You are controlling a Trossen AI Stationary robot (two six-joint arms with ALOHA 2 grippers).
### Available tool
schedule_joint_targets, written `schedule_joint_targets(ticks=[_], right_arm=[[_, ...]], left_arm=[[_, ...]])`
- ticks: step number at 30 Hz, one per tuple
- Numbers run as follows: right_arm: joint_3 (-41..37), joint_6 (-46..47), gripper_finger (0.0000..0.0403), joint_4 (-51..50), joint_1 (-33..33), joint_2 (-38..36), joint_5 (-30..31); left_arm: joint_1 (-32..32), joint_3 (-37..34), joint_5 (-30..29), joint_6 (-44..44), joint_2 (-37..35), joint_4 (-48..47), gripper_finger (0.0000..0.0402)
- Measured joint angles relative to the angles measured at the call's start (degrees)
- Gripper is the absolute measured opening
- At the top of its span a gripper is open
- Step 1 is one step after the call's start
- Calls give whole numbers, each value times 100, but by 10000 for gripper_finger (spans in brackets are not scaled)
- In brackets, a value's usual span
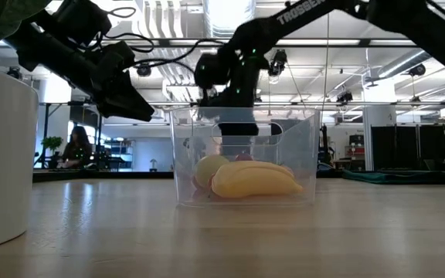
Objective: Pick and placing Produce into tupperware
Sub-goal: Put the strawberry into the transparent bin, then put the apricot into the transparent bin
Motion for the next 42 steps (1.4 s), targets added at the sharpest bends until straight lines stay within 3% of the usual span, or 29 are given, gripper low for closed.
schedule_joint_targets(ticks=[9,20,30,33,36,42], right_arm=[[-164,333,147,-258,74,-999,46],[-1377,1194,150,-186,990,-2432,64],[-2197,2081,150,984,1948,-2638,-83],[-2279,2140,152,1053,2093,-2637,280],[-2365,2211,168,1112,2131,-2637,475],[-2470,2864,239,1151,2339,-2630,514]], left_arm=[[0,0,0,9,-31,8,209],[-2,0,37,20,-28,-4,209],[0,0,75,9,-26,-10,209],[0,0,79,7,-26,-11,209],[-2,0,97,-117,-26,-11,209],[-4,0,363,-435,-24,13,209]])
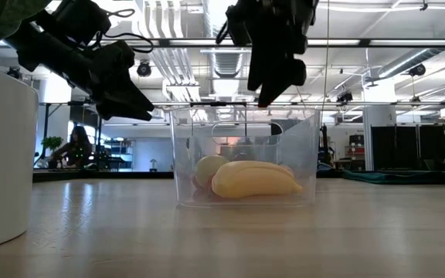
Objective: Pick and placing Produce into tupperware
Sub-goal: Put the apricot into the transparent bin
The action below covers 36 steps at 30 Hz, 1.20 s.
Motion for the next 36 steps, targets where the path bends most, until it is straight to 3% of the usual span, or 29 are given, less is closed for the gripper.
schedule_joint_targets(ticks=[6,13,17,22,28,36], right_arm=[[159,221,285,9,73,-65,504],[274,40,287,-50,-643,-434,697],[259,-120,281,-162,-1151,-671,769],[238,-174,279,-504,-1577,-781,767],[237,-58,279,-786,-1619,-803,746],[235,-133,279,-800,-1592,-816,871]], left_arm=[[4,0,23,17,0,37,209],[127,90,448,875,281,34,209],[457,306,460,1704,929,151,209],[1037,702,1045,2114,2108,925,209],[1439,1537,1425,2505,3319,932,209],[1536,2462,1648,2740,4250,425,209]])
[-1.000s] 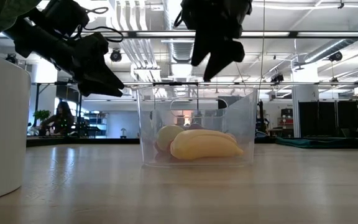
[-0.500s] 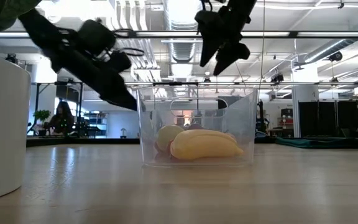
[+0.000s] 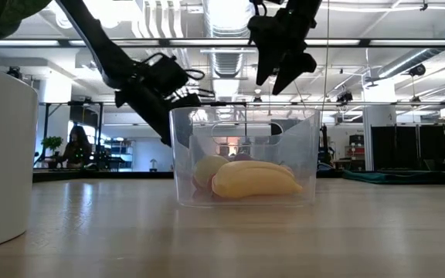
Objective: Pick and placing Produce into tupperware
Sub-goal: Put the apricot into the transparent bin
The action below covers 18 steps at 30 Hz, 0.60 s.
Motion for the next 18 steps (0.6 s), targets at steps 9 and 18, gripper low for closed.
schedule_joint_targets(ticks=[9,18], right_arm=[[0,-452,279,-4,-118,-16,29],[-4,-871,279,-48,-178,-16,27]], left_arm=[[46,229,-28,11,383,-244,209],[320,233,-219,107,152,-346,209]])
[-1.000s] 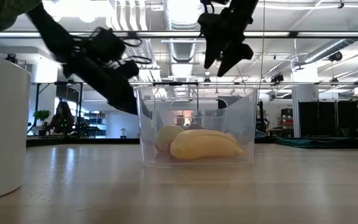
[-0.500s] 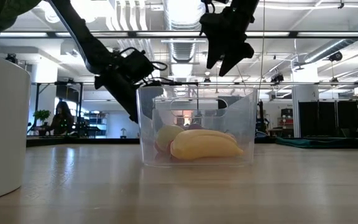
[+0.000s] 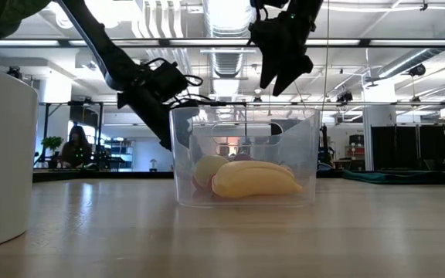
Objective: Pick and placing Produce into tupperware
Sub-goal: Put the apricot into the transparent bin
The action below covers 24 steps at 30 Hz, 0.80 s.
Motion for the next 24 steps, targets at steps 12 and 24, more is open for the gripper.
schedule_joint_targets(ticks=[12,24], right_arm=[[-111,-177,279,0,-192,0,0],[-247,-68,279,13,-185,0,-1]], left_arm=[[47,-1,467,193,142,-190,209],[56,279,172,448,556,-32,209]])
